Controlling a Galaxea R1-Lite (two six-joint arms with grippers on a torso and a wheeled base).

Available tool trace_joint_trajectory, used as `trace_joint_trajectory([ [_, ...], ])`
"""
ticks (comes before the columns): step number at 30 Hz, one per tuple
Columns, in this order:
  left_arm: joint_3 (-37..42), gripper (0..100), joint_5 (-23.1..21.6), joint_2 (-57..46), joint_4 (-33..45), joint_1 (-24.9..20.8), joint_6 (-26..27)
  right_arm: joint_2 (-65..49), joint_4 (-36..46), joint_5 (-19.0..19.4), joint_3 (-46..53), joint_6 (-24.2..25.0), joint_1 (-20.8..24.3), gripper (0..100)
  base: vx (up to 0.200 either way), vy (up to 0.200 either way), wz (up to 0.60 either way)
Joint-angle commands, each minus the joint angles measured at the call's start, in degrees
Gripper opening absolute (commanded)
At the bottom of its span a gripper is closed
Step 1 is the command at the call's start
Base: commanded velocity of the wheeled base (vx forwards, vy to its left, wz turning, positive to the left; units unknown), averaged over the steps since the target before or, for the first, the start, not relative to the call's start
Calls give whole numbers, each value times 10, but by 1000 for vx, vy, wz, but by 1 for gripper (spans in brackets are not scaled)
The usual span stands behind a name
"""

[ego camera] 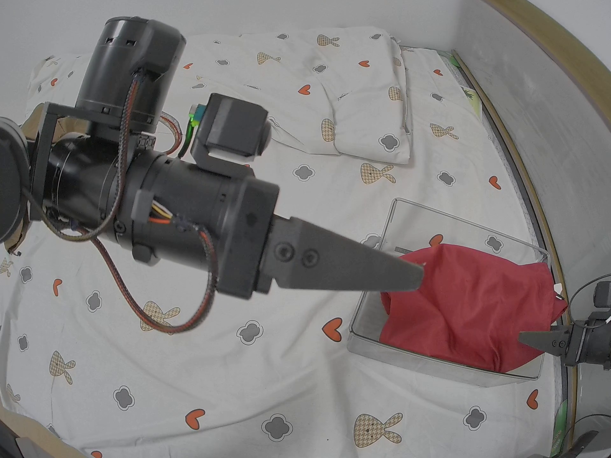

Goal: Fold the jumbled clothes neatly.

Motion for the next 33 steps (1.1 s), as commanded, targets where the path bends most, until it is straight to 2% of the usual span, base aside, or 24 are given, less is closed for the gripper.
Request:
trace_joint_trajectory([
  [1,9,100,0,-12,-1,0,0,-60,16,-10,-18,0,-21,100,0,0,0],
  [7,9,100,0,-14,1,0,0,-101,59,-10,-66,-2,-75,100,0,0,0],
  [15,9,100,0,-13,1,0,0,-97,57,-8,-78,1,-75,100,0,0,0],
  [22,9,100,0,-14,2,0,-1,-10,43,5,-68,4,-59,100,0,0,0],
  [28,10,100,0,-13,4,0,-1,79,-43,11,-67,12,-21,100,0,0,0],
  [33,15,100,0,-14,2,0,-1,132,-69,6,-72,12,-10,100,0,0,0],
])
